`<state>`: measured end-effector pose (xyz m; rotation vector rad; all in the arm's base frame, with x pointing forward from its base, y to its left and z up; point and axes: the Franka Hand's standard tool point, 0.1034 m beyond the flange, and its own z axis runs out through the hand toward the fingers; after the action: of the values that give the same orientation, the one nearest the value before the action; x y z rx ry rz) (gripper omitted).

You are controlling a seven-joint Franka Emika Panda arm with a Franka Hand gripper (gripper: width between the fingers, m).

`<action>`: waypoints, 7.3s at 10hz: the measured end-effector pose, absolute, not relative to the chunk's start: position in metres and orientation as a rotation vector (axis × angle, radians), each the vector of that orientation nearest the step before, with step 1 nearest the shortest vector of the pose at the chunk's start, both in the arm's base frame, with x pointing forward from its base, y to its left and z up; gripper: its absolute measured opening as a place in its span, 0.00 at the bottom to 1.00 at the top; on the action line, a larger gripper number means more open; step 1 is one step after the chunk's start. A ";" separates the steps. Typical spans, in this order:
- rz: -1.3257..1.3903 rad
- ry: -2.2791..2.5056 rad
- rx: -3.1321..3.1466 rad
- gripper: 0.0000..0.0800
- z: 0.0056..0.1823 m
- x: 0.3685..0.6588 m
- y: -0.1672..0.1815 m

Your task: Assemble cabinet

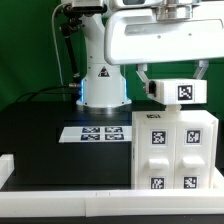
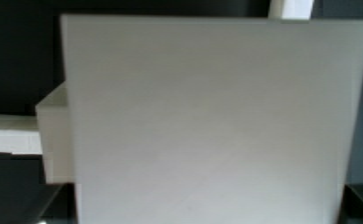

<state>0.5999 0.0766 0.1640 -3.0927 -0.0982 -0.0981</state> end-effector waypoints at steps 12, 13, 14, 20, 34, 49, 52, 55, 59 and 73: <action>-0.110 -0.162 -3.093 0.70 0.152 0.601 0.077; -0.110 -0.151 -3.093 0.70 0.152 0.601 0.077; -0.109 -0.129 -3.093 0.70 0.152 0.601 0.077; -0.095 0.578 -3.008 0.70 0.152 0.598 0.081; -0.007 1.923 -2.272 0.70 0.151 0.600 0.093; 0.123 2.392 -1.661 0.94 0.158 0.604 0.100; 0.112 2.286 -1.754 1.00 0.179 0.608 0.102; 0.100 2.230 -1.804 1.00 0.184 0.609 0.103; 0.055 1.884 -2.244 1.00 0.188 0.608 0.108; -0.119 -0.378 -3.017 1.00 0.189 0.607 0.097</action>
Offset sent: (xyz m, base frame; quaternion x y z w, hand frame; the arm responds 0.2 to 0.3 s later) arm -0.0015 0.0030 -0.0116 0.0142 -0.0061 -0.0150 0.9998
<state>0.6066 0.0971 0.1887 -3.0167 -0.3777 -0.1194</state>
